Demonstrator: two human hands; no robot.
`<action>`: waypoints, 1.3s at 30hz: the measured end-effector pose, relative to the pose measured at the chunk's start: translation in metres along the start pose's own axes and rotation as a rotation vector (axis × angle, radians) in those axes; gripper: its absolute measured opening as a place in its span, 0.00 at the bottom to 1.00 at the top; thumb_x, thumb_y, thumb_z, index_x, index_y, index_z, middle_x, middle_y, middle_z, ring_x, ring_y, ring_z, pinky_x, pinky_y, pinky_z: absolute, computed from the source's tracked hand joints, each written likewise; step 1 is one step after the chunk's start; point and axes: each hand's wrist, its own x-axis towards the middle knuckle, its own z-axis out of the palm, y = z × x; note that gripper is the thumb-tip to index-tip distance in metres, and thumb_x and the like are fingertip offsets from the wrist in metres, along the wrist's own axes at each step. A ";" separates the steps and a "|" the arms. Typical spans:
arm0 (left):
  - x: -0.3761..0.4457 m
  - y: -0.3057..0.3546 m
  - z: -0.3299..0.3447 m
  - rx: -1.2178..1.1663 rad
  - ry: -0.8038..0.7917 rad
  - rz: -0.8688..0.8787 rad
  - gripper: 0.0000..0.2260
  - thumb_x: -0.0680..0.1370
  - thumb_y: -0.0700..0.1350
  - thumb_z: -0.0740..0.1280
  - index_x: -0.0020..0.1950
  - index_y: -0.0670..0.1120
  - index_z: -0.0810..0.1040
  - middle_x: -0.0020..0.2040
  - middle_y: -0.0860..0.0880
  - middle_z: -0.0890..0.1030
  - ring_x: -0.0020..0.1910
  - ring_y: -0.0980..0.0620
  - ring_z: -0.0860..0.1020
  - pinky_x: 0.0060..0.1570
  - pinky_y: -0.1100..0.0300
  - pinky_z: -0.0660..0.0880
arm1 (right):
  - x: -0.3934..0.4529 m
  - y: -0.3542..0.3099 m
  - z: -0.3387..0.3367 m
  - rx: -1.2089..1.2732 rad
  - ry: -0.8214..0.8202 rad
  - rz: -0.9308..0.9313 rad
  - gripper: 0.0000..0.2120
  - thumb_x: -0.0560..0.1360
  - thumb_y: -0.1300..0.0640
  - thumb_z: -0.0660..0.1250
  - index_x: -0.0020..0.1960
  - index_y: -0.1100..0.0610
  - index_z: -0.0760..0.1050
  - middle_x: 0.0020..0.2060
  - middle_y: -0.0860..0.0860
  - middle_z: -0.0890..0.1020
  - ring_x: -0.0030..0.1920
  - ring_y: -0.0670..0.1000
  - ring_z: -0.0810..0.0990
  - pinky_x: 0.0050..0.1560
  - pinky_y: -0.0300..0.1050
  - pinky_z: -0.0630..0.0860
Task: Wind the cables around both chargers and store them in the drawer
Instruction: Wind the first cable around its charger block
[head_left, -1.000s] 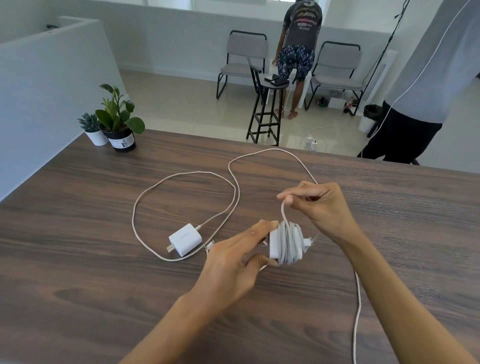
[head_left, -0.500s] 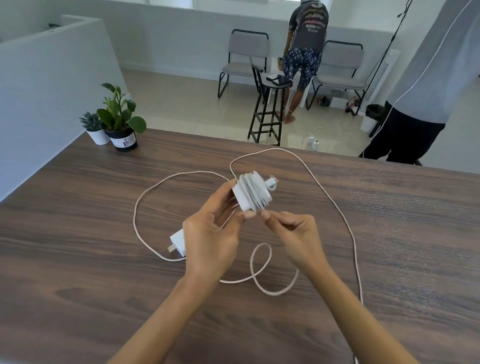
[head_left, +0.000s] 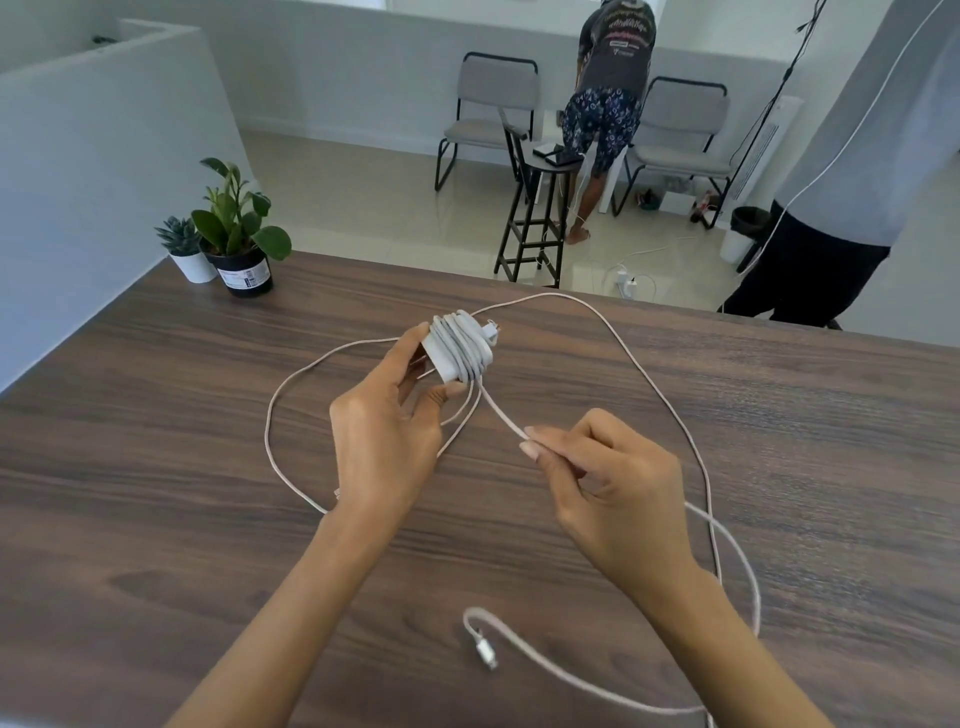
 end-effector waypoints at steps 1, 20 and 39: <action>-0.001 -0.002 0.000 0.035 -0.004 0.023 0.22 0.71 0.30 0.71 0.63 0.42 0.76 0.51 0.59 0.80 0.47 0.77 0.75 0.49 0.79 0.70 | 0.002 -0.002 -0.003 -0.025 0.007 -0.017 0.03 0.71 0.59 0.72 0.44 0.54 0.84 0.29 0.48 0.74 0.25 0.48 0.72 0.24 0.43 0.70; -0.036 -0.022 0.017 0.178 -0.433 0.247 0.28 0.64 0.26 0.73 0.62 0.40 0.76 0.57 0.53 0.79 0.57 0.57 0.77 0.57 0.77 0.67 | 0.043 0.024 -0.024 0.154 -0.107 0.053 0.03 0.68 0.59 0.73 0.41 0.52 0.84 0.28 0.45 0.71 0.28 0.45 0.69 0.29 0.39 0.68; -0.044 0.015 0.008 -0.341 -0.317 -0.033 0.28 0.68 0.25 0.71 0.61 0.51 0.75 0.58 0.58 0.80 0.57 0.57 0.80 0.57 0.65 0.75 | 0.023 0.067 0.015 0.718 -0.160 0.728 0.04 0.69 0.59 0.72 0.43 0.55 0.84 0.40 0.48 0.86 0.47 0.48 0.84 0.51 0.41 0.78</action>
